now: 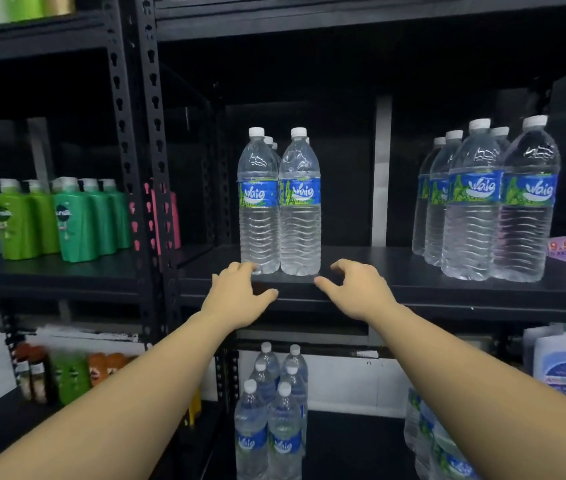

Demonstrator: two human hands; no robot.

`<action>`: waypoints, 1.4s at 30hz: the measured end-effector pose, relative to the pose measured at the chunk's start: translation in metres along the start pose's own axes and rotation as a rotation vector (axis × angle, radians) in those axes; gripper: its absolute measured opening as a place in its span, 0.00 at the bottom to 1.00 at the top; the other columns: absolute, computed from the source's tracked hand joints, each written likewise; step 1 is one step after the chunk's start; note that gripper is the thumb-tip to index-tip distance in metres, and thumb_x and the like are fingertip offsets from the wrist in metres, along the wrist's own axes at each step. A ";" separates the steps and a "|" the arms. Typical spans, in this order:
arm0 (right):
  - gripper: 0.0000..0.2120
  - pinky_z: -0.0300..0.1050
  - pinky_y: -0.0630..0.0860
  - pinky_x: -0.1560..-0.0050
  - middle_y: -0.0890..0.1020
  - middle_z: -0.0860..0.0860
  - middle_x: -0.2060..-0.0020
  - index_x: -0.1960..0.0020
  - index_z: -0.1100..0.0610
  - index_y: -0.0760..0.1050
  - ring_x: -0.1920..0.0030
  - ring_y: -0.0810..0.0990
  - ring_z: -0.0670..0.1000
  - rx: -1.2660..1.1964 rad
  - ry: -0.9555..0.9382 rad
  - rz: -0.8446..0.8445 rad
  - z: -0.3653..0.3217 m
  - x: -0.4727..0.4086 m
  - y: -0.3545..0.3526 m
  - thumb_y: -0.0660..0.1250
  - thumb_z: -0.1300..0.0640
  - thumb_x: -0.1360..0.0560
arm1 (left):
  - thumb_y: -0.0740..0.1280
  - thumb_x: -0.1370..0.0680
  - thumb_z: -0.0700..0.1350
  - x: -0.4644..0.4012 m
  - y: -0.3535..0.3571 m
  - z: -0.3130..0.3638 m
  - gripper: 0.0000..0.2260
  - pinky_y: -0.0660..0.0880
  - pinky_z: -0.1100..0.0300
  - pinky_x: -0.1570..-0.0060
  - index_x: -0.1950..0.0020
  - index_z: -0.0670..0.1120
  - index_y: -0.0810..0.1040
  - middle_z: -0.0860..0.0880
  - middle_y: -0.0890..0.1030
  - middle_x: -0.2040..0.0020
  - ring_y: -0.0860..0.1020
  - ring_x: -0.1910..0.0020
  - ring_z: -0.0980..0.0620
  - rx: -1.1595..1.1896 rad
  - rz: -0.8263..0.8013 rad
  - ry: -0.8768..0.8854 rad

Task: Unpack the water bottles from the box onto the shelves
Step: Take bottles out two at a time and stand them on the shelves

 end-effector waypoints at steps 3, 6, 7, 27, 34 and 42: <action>0.31 0.57 0.71 0.28 0.83 0.50 0.35 0.24 0.50 0.72 0.32 0.78 0.56 0.115 -0.050 -0.001 0.014 0.022 -0.009 0.64 0.34 0.20 | 0.68 0.19 0.63 0.023 0.004 0.019 0.34 0.49 0.39 0.17 0.18 0.48 0.65 0.47 0.67 0.20 0.65 0.20 0.44 -0.058 -0.048 0.052; 0.33 0.63 0.65 0.22 0.81 0.50 0.32 0.21 0.50 0.69 0.29 0.75 0.56 0.168 -0.070 -0.013 0.033 0.043 -0.018 0.64 0.33 0.20 | 0.67 0.19 0.63 0.045 0.009 0.036 0.35 0.46 0.38 0.18 0.17 0.48 0.63 0.48 0.65 0.18 0.63 0.18 0.46 -0.085 -0.103 0.080; 0.34 0.64 0.63 0.21 0.80 0.50 0.31 0.20 0.50 0.68 0.28 0.75 0.56 0.166 -0.069 -0.025 0.040 0.049 -0.022 0.64 0.33 0.20 | 0.67 0.19 0.63 0.053 0.011 0.041 0.36 0.46 0.38 0.18 0.16 0.49 0.62 0.48 0.65 0.17 0.63 0.18 0.46 -0.084 -0.118 0.082; 0.35 0.58 0.72 0.29 0.76 0.50 0.26 0.18 0.52 0.65 0.24 0.70 0.56 0.073 0.200 -0.278 0.193 0.247 0.075 0.66 0.37 0.19 | 0.70 0.21 0.62 0.213 0.203 0.027 0.35 0.71 0.50 0.31 0.19 0.49 0.66 0.48 0.69 0.23 0.68 0.24 0.46 0.090 -0.382 -0.044; 0.36 0.60 0.74 0.31 0.77 0.51 0.27 0.20 0.51 0.69 0.27 0.74 0.57 0.045 0.406 -0.453 0.272 0.334 0.162 0.67 0.33 0.22 | 0.70 0.21 0.63 0.285 0.328 -0.032 0.32 0.74 0.49 0.32 0.22 0.51 0.68 0.49 0.72 0.27 0.72 0.27 0.46 0.153 -0.617 -0.155; 0.30 0.52 0.73 0.30 0.80 0.55 0.29 0.22 0.54 0.71 0.29 0.77 0.59 0.028 0.684 -0.559 0.377 0.439 0.220 0.70 0.42 0.19 | 0.72 0.22 0.63 0.384 0.466 -0.066 0.31 0.76 0.54 0.35 0.24 0.49 0.71 0.48 0.73 0.32 0.75 0.32 0.49 0.218 -0.841 -0.307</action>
Point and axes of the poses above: each hand's wrist, its own x-axis away from the middle knuckle, its own y-axis out of the palm, z = x × y, the point moved 9 cm from there along -x, towards the middle knuckle
